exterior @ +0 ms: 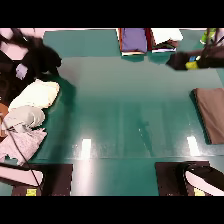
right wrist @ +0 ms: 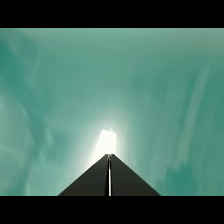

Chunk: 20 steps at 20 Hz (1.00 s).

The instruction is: Fold the shirts.

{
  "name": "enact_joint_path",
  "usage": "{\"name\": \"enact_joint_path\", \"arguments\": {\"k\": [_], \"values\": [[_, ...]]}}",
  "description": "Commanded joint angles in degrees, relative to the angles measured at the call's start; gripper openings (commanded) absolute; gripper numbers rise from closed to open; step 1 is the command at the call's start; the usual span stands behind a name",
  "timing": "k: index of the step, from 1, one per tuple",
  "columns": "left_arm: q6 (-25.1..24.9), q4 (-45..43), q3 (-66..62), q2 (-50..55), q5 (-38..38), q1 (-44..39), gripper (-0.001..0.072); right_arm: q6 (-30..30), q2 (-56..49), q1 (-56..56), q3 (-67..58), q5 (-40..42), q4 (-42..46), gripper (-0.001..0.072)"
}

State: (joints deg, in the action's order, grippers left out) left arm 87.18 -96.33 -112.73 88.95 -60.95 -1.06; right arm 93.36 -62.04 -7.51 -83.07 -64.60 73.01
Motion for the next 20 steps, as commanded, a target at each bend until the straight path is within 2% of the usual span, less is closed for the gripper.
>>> {"name": "enact_joint_path", "arguments": {"k": [1, 4, 8, 12, 16, 17, 18, 19, 20], "values": [[-2.3, 0.1, -4.7, -12.9, -2.1, -5.6, 0.0030, 0.0, 0.0, 0.0, -11.2, -0.3, 0.0, 0.0022], [-3.7, 0.1, -4.7, -20.7, -4.6, -13.6, 0.0030, 0.0, 0.0, 0.0, -17.8, -0.4, 0.7, 0.0022], [-3.7, 0.8, -2.0, -21.1, -9.6, -27.9, 0.0030, 0.0, 0.0, 0.0, -22.7, -0.5, 0.7, 0.0022], [-3.7, 4.8, 5.1, -15.6, -9.5, -43.2, 0.0030, 0.0, 0.1, 0.2, -23.8, -0.5, 0.7, 0.0022], [-8.1, 11.1, 6.3, -4.8, -6.8, -54.4, 0.0032, 0.0, 0.0, 2.4, -23.8, -1.3, 0.5, 0.0022], [-8.9, 12.5, 6.3, -2.7, -5.3, -55.7, 0.0067, 0.0, 0.0, 3.0, -23.8, -1.8, 0.5, 0.0022], [-9.7, 13.7, 6.3, -1.0, -4.1, -56.3, 0.0385, 0.0, 0.0, 3.6, -23.8, -2.5, 0.5, 0.0022], [-9.5, 13.8, 6.3, -0.1, -3.5, -56.2, 0.0596, 0.0, 0.0, 4.2, -23.8, -3.6, 0.5, 0.0022], [-9.4, 13.3, 6.3, 0.0, -3.5, -55.1, 0.0597, 0.0, 0.0, 4.7, -23.8, -4.7, 0.5, 0.0022]]}}
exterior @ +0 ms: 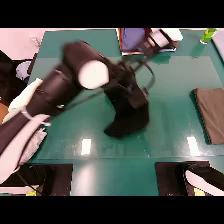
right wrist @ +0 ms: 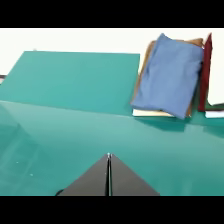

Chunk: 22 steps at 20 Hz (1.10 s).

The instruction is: Fold the shirts.

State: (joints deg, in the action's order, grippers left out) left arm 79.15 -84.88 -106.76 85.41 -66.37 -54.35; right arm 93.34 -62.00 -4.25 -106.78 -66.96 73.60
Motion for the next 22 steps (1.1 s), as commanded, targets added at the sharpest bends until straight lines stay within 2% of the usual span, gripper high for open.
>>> {"name": "enact_joint_path", "arguments": {"k": [1, 6, 9, 14, 16, 21, 22], "values": [[-0.9, 1.2, 0.2, 3.3, 1.4, 0.3, 0.0597, 0.0, 0.0, 1.8, -0.1, -3.2, 0.0, 0.0022], [5.3, 2.0, 0.5, 4.8, -3.0, 18.0, 0.0597, 0.0, 0.0, 2.2, 0.6, -5.0, -0.1, 0.0022], [5.5, 6.6, 1.7, 9.2, -2.9, 25.1, 0.0598, 0.0, 0.0, 2.2, 5.0, -4.9, -0.1, 0.0022], [6.2, 9.7, 3.4, 19.4, 1.6, 27.1, 0.0600, 0.0, 0.0, 2.0, 15.7, -3.6, -0.2, 0.0022], [6.9, 11.1, 3.4, 23.0, 2.3, 27.1, 0.0625, 0.0, 0.0, 2.0, 19.5, -3.5, -0.5, 0.0022], [6.8, 16.6, 3.5, 26.5, 5.8, 27.0, 0.0624, 0.1, 0.0, 1.7, 26.1, -1.9, -0.6, 0.0022], [6.8, 16.3, 3.7, 26.6, 6.2, 27.0, 0.0573, 0.0, 0.0, 1.3, 26.7, -1.3, -0.6, 0.0022]]}}
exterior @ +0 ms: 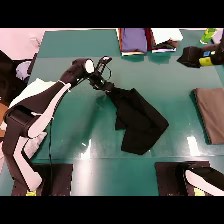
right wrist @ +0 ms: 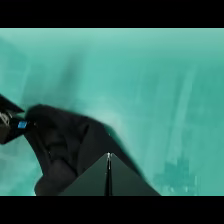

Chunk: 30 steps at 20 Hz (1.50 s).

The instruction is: Fold the shirts.

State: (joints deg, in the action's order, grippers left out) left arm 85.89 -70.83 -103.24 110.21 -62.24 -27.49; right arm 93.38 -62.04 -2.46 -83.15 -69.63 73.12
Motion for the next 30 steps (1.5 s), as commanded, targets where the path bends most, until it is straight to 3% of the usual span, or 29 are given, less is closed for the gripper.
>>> {"name": "enact_joint_path", "arguments": {"k": [1, 2, 3, 8, 12, 13, 14, 15, 17, 20, 23, 27, 28, 30], "values": [[0.1, 2.2, 0.2, 1.8, 2.6, 0.2, 0.0411, 0.0, 0.0, -1.0, 3.6, 1.8, -0.1, 0.0022], [0.1, 2.1, 0.2, 1.8, 3.2, 0.2, 0.0248, 0.0, 0.0, -1.5, 4.2, 2.3, -0.1, 0.0022], [-0.4, 1.9, -0.2, 1.8, 3.0, 0.2, 0.0038, 0.0, 0.0, -1.9, 4.9, 2.1, -0.1, 0.0022], [-0.4, -7.7, -4.3, -1.9, -3.4, 2.9, 0.0030, -0.5, 4.3, -2.1, 12.9, -1.9, 1.9, 0.0022], [-0.9, -8.3, -4.4, -4.5, -7.0, 6.5, 0.0031, 0.2, 10.1, -2.1, 26.3, -6.4, 1.4, 0.0029], [-0.9, -8.3, -4.4, -4.5, -7.8, 7.1, 0.0031, 0.7, 11.1, -2.1, 29.4, -6.8, 1.4, 0.0183], [-0.9, -8.3, -4.4, -4.5, -8.3, 7.3, 0.0031, 0.9, 11.9, -2.1, 32.6, -6.9, 0.6, 0.0502], [-0.9, -8.3, -4.4, -4.5, -8.5, 7.4, 0.0031, 1.2, 12.1, -2.1, 35.8, -6.7, -1.8, 0.0538], [-0.9, -8.2, -4.4, -4.5, -8.2, 7.3, 0.0031, 1.1, 10.9, -3.0, 42.3, -2.6, -9.3, 0.0532], [-0.9, -8.2, -4.4, -4.5, -8.6, 7.3, 0.0032, 1.1, 6.0, -8.2, 47.4, 7.8, -12.7, 0.0501], [-0.9, -8.3, -4.4, -4.5, -9.0, 7.4, 0.0031, 1.2, -1.0, -12.7, 47.4, 15.3, -15.6, 0.0480], [-0.9, -8.3, -4.4, -4.5, -9.4, 7.4, 0.0031, 1.2, -8.6, -14.8, 43.1, 18.5, -15.1, 0.0448], [-0.9, -8.3, -4.4, -4.5, -9.4, 7.4, 0.0031, 1.1, -9.8, -15.2, 41.7, 18.6, -14.5, 0.0375], [-0.9, -8.5, -4.4, -4.5, -9.4, 7.4, 0.0031, -0.3, -11.0, -16.0, 39.9, 18.7, -14.4, 0.0030]]}}
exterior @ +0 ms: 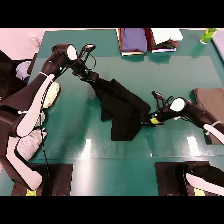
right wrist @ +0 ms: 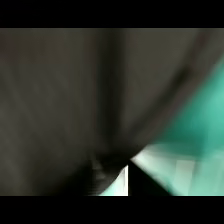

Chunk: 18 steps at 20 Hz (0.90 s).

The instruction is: Fold the shirts.

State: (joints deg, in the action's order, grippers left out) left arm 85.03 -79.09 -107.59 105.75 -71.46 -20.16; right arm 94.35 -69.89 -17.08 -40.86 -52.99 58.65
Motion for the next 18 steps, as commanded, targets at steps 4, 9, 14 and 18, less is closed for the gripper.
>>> {"name": "enact_joint_path", "arguments": {"k": [4, 9, 14, 18], "values": [[0.0, -2.1, -0.1, -2.6, 0.8, 0.4, 0.0031, 0.9, -2.7, -0.8, -6.6, -2.1, 8.2, 0.0020], [-0.4, -3.5, -0.1, -13.8, 5.9, 2.8, 0.0031, 1.9, 5.7, 5.5, -16.2, -9.5, 21.1, 0.0020], [-4.2, -4.5, -0.1, -30.6, 11.5, 3.2, 0.0031, -0.3, 17.3, 13.5, -28.6, -12.3, 25.4, 0.0020], [-4.6, -4.3, -0.1, -44.1, 12.5, 3.2, 0.0031, -3.1, 24.0, 16.2, -39.8, -13.2, 25.4, 0.0019]]}}
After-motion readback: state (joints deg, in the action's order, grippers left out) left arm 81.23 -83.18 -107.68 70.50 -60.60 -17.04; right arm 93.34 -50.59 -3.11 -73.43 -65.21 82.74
